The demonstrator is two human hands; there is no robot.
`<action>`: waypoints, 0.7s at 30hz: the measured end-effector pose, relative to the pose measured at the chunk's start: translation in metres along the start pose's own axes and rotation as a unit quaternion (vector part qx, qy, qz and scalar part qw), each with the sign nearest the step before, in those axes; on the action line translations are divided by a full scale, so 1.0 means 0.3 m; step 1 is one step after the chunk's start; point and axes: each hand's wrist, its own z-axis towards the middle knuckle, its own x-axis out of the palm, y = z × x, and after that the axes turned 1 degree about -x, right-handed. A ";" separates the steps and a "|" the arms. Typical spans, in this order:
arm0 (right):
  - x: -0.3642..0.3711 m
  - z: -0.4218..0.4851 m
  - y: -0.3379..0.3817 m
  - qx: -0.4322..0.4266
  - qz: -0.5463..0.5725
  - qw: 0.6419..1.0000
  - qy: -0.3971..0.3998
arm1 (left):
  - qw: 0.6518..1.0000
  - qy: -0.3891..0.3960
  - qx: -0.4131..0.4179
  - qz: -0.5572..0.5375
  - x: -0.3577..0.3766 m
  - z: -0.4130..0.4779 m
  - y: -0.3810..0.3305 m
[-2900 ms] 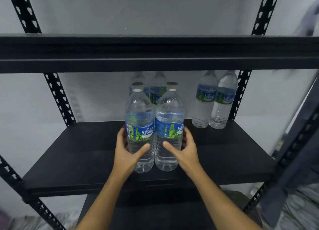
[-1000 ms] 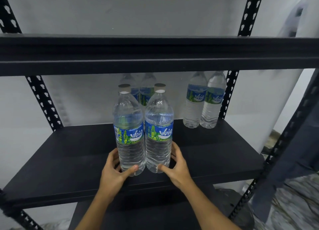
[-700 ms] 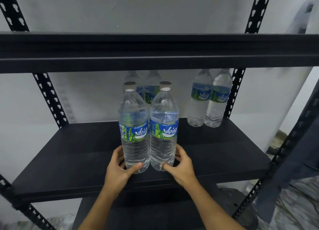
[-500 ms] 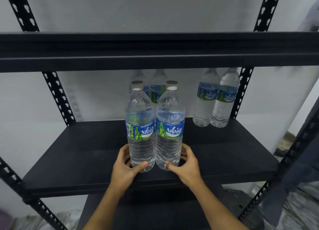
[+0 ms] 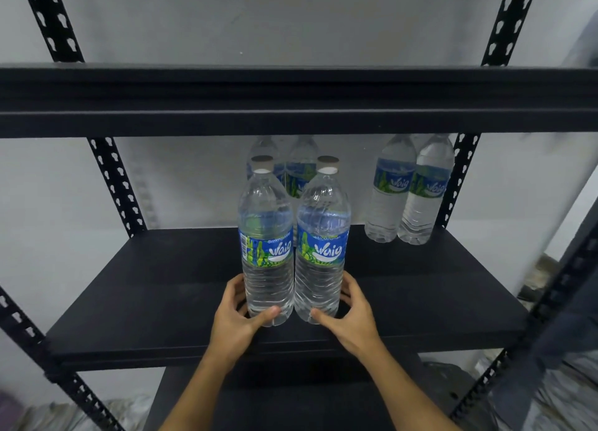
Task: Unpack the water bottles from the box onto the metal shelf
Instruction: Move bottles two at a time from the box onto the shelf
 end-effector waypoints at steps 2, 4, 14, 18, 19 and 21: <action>-0.002 0.000 0.001 0.000 0.000 1.000 0.000 | 1.000 0.013 -0.009 -0.010 -0.006 0.005 -0.001; -0.002 0.000 0.002 0.001 -0.003 1.000 0.000 | 0.999 0.041 -0.026 -0.025 -0.021 0.013 -0.006; 0.001 0.006 -0.009 -0.006 -0.005 1.000 -0.002 | 0.999 0.045 -0.010 -0.008 -0.013 0.008 -0.030; -0.001 0.005 -0.013 -0.007 -0.003 1.000 -0.004 | 0.999 0.030 -0.001 0.018 0.004 0.005 -0.025; -0.002 0.004 -0.014 -0.006 -0.003 1.000 -0.004 | 0.999 0.025 0.000 0.020 0.003 0.005 -0.022; -0.002 0.004 -0.012 -0.008 -0.006 1.000 -0.003 | 1.000 0.021 -0.001 0.019 -0.002 0.005 -0.016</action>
